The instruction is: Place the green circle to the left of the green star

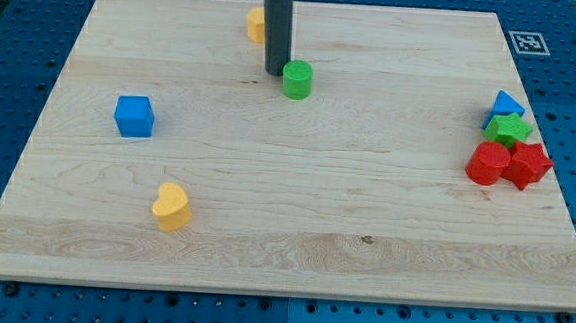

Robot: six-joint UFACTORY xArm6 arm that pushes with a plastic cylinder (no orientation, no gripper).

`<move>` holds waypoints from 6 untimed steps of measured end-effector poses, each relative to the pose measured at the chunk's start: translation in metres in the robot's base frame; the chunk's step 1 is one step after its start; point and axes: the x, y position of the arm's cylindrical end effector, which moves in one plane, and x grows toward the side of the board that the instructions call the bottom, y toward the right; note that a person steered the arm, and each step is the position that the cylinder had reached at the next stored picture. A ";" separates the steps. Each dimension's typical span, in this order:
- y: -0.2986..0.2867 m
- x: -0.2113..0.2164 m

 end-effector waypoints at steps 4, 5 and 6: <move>0.009 0.021; 0.009 0.022; 0.008 0.033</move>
